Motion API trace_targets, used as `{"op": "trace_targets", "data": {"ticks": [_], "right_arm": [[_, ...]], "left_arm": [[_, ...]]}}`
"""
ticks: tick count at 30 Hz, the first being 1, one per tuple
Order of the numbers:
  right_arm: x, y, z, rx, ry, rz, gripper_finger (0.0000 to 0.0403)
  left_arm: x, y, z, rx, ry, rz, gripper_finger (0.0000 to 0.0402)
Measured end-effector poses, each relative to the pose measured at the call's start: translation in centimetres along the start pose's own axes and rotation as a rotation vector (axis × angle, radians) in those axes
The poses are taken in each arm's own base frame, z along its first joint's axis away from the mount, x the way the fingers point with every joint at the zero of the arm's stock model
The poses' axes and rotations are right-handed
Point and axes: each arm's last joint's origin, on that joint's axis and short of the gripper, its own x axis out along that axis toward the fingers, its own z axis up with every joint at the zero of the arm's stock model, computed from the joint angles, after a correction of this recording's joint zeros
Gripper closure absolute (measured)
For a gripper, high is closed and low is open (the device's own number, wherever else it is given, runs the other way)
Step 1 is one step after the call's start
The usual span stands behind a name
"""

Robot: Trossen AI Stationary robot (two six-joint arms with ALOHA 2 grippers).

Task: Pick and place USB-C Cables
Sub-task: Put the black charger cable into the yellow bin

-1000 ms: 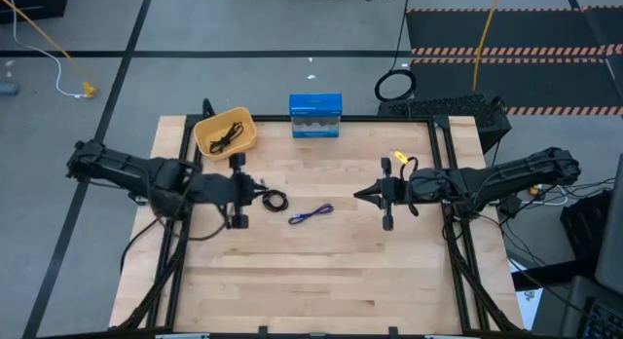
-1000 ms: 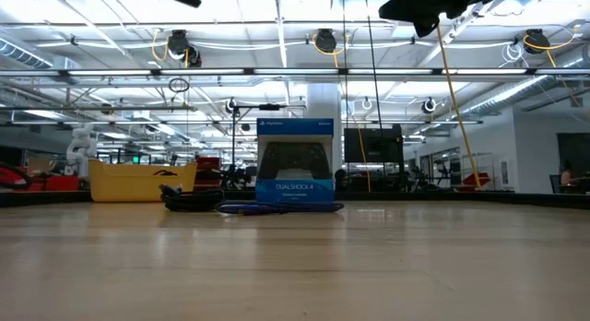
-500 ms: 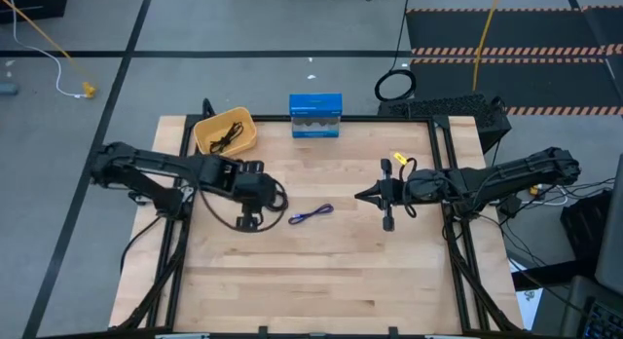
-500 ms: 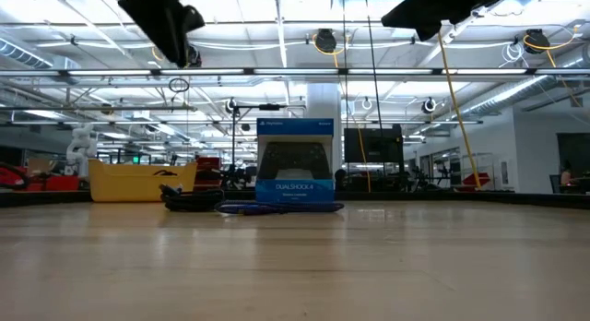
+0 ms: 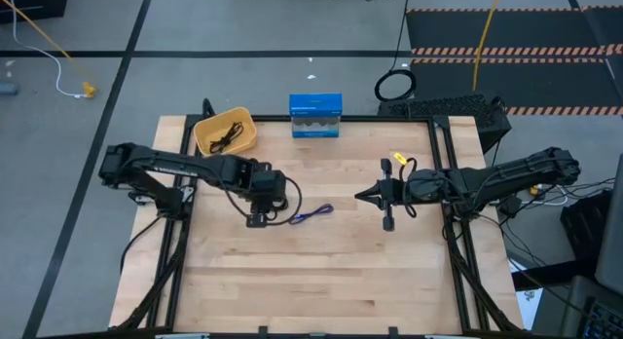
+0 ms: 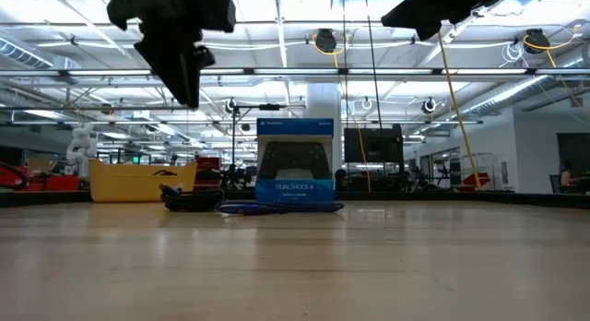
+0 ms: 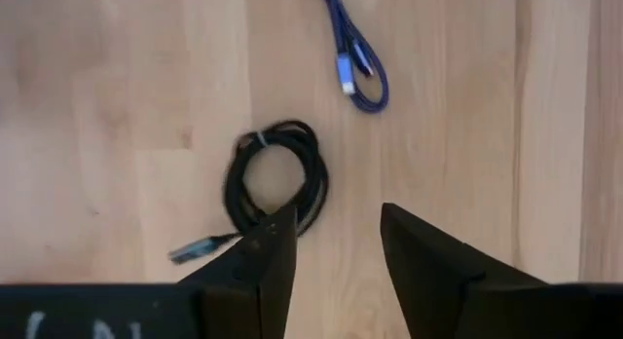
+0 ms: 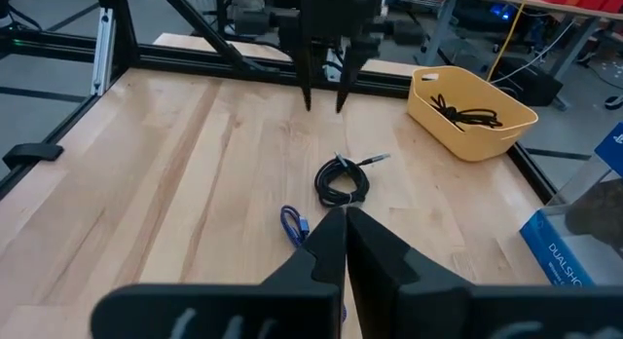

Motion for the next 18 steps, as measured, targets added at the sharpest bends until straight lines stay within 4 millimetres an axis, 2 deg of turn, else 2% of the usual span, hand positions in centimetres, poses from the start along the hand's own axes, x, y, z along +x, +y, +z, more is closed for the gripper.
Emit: {"op": "trace_targets", "data": {"ticks": [10,18], "right_arm": [[0.0,0.0,0.0,0.000,-0.001,0.000,0.0397],[0.0,0.0,0.0,0.000,-0.002,0.000,0.0397]], "left_arm": [[4.1,-0.3,-1.5,-0.020,-0.045,-0.017,0.0218],[6.9,0.7,-3.3,0.022,-0.067,-0.049,0.0204]]}}
